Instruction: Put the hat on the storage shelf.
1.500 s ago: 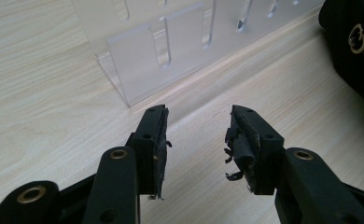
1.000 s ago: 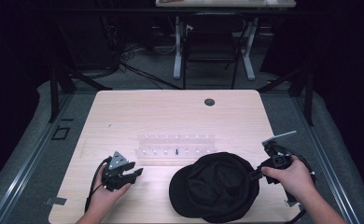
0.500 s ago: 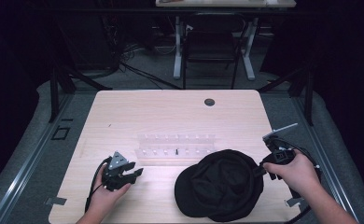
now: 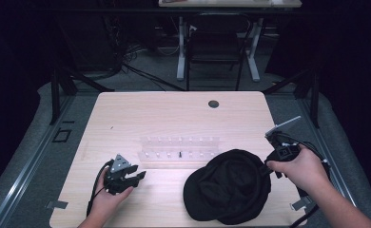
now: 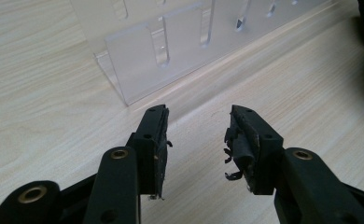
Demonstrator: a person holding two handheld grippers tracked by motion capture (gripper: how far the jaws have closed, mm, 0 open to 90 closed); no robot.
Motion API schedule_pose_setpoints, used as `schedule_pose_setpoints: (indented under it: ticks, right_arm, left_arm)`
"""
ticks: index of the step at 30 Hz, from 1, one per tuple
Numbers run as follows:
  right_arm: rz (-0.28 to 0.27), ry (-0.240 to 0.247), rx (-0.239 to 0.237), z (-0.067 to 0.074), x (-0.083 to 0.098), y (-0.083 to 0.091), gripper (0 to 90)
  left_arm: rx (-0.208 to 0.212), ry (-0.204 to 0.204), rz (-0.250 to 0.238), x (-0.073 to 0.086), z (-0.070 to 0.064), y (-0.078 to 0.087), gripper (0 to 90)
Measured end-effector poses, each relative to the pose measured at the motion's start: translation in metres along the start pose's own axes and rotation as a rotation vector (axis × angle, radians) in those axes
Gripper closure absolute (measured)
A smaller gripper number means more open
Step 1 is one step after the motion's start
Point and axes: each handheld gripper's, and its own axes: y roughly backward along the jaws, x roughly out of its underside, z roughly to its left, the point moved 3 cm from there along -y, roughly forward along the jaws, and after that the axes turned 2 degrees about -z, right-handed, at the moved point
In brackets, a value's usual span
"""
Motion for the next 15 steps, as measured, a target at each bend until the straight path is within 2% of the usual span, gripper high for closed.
schedule_pose_setpoints:
  ticks: [2, 3, 6, 7, 11, 12, 15]
  right_arm:
    - [0.02, 0.002, 0.007, 0.002, -0.001, 0.003, 87.7]
    - [0.032, 0.02, 0.014, 0.002, -0.001, 0.005, 87.7]
    - [0.016, 0.004, 0.006, 0.01, -0.004, 0.01, 87.7]
    - [0.036, 0.012, 0.019, 0.011, -0.005, 0.013, 87.7]
    - [0.027, 0.001, 0.008, 0.016, -0.009, 0.02, 87.7]
    - [0.042, 0.014, 0.017, 0.016, -0.009, 0.022, 87.7]
    - [0.043, 0.006, 0.01, 0.019, -0.011, 0.026, 87.7]
  left_arm:
    - [-0.01, 0.0, -0.006, 0.0, 0.0, 0.0, 56.9]
    - [0.001, 0.0, 0.001, 0.0, 0.0, 0.0, 56.9]
    - [-0.01, 0.0, -0.008, 0.0, 0.0, 0.0, 56.9]
    - [0.018, -0.005, 0.022, 0.0, 0.001, 0.002, 56.9]
    - [0.02, -0.002, 0.012, 0.0, 0.001, 0.001, 56.9]
    - [0.017, -0.002, 0.003, 0.0, 0.001, 0.001, 56.9]
    - [0.015, 0.002, 0.002, 0.0, 0.001, 0.001, 56.9]
